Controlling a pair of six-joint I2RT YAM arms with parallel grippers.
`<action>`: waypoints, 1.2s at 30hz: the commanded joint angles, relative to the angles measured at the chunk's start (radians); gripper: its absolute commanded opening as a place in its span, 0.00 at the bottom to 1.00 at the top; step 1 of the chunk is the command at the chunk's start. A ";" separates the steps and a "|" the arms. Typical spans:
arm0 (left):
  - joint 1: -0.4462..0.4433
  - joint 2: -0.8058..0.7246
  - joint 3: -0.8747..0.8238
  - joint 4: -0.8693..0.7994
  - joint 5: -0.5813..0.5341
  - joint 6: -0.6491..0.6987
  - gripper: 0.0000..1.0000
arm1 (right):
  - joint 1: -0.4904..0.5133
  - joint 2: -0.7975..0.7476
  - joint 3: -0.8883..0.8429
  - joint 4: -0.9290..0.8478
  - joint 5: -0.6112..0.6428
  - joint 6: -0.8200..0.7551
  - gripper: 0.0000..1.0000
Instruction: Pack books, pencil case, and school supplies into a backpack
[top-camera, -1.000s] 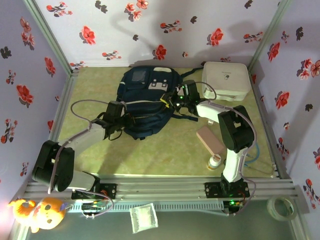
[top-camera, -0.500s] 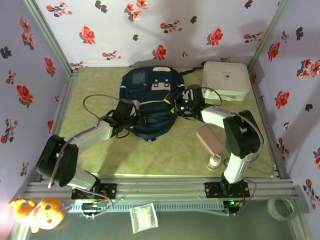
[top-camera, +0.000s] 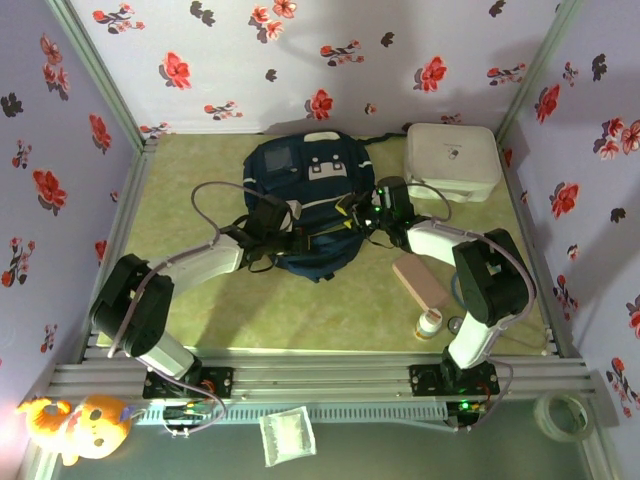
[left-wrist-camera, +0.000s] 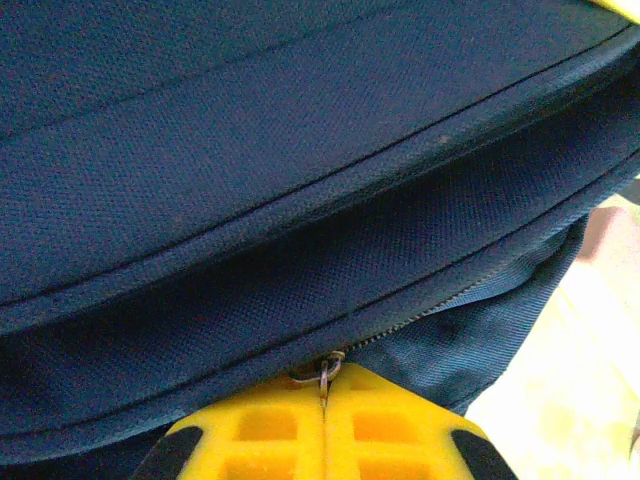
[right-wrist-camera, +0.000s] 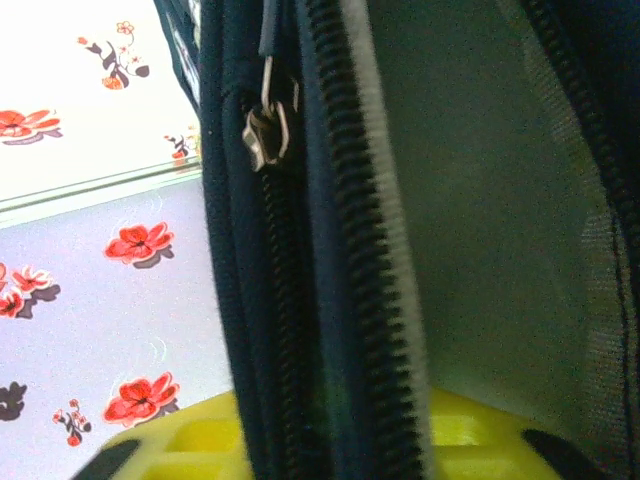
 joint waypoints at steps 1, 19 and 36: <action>-0.003 -0.029 0.031 -0.013 -0.017 0.068 0.00 | 0.007 -0.026 0.008 0.008 0.028 -0.008 0.22; 0.217 -0.191 -0.144 -0.030 -0.097 0.129 0.00 | -0.045 -0.058 0.054 -0.083 0.029 -0.096 0.13; 0.340 -0.198 -0.104 -0.043 -0.054 0.495 0.00 | -0.053 -0.057 0.108 -0.127 -0.012 -0.170 0.12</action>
